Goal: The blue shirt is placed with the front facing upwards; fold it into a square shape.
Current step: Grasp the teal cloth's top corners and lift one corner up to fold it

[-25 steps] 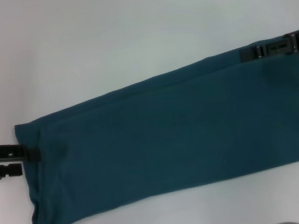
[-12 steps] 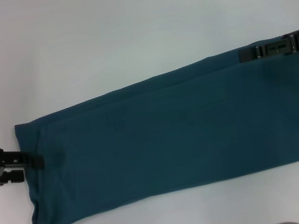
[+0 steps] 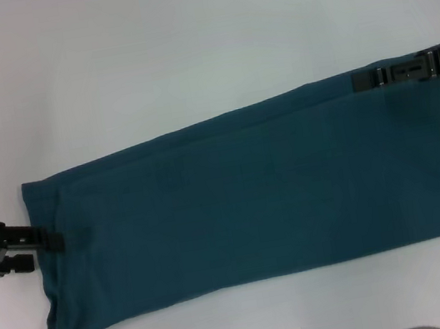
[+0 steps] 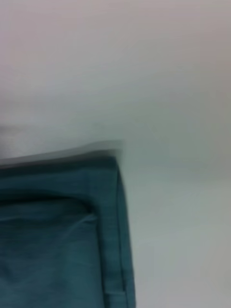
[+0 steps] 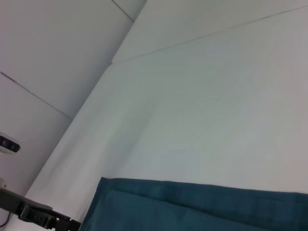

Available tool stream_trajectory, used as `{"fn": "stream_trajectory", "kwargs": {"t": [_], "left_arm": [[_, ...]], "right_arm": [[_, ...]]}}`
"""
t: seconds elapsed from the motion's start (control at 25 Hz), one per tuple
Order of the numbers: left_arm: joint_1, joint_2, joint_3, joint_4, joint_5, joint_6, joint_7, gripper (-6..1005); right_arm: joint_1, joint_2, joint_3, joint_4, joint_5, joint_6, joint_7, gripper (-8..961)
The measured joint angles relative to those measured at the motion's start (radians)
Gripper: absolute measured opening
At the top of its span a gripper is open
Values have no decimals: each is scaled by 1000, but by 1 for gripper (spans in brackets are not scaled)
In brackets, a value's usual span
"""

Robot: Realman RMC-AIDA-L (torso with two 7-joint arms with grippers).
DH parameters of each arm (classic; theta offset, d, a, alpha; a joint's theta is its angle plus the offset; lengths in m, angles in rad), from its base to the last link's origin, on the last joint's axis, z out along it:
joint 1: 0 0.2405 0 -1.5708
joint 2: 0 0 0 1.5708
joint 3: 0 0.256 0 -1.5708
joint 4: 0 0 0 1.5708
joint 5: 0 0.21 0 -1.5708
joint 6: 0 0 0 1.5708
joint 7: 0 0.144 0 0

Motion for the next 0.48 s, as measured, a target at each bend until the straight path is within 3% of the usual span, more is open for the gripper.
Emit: {"fn": "stream_trajectory", "kwargs": {"t": [0.48], "left_arm": [[-1,-4,-5,14,0,-10,-32,763]], "right_arm": [[-8,-2,1,1,0,0,5,665]]}}
